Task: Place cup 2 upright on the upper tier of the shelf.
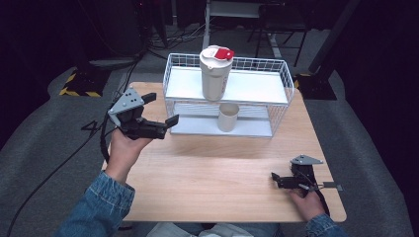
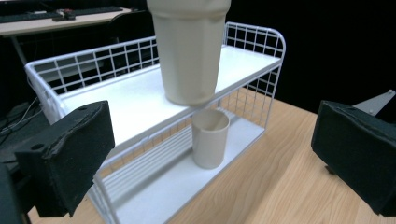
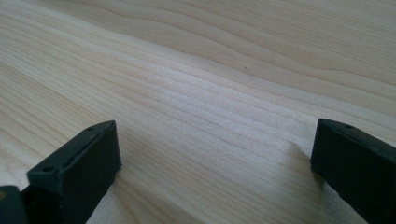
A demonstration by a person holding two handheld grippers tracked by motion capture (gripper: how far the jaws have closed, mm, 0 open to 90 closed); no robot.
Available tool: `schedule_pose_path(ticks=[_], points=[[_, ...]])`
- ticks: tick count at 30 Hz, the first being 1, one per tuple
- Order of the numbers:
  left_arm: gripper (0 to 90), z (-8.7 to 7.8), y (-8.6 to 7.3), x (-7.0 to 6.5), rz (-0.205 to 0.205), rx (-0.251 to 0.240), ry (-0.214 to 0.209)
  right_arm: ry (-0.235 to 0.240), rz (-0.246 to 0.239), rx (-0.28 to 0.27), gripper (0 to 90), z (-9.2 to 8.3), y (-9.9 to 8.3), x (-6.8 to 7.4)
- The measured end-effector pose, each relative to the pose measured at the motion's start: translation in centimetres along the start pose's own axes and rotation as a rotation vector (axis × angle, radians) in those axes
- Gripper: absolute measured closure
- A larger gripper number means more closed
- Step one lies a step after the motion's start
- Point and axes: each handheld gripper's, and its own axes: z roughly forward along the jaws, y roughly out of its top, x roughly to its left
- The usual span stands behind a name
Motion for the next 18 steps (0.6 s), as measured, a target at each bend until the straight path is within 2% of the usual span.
schedule_pose_path(ticks=[3,12,16,18], points=[[0.1,-0.6,-0.9,-0.1,-0.004,0.036,-0.002,0.000,0.001,0.000,1.6,0.0,0.0,0.0],[0.1,-2.1,-4.0,-0.5,-0.025,0.085,-0.007,0.000,0.000,0.000,1.6,0.0,0.0,0.0],[0.2,-2.5,-5.4,-0.6,-0.027,0.122,0.020,0.000,-0.001,0.000,1.6,0.0,0.0,0.0],[0.2,-2.7,-6.2,-0.5,-0.032,0.125,0.024,0.000,0.000,0.001,1.6,0.0,0.0,0.0]])
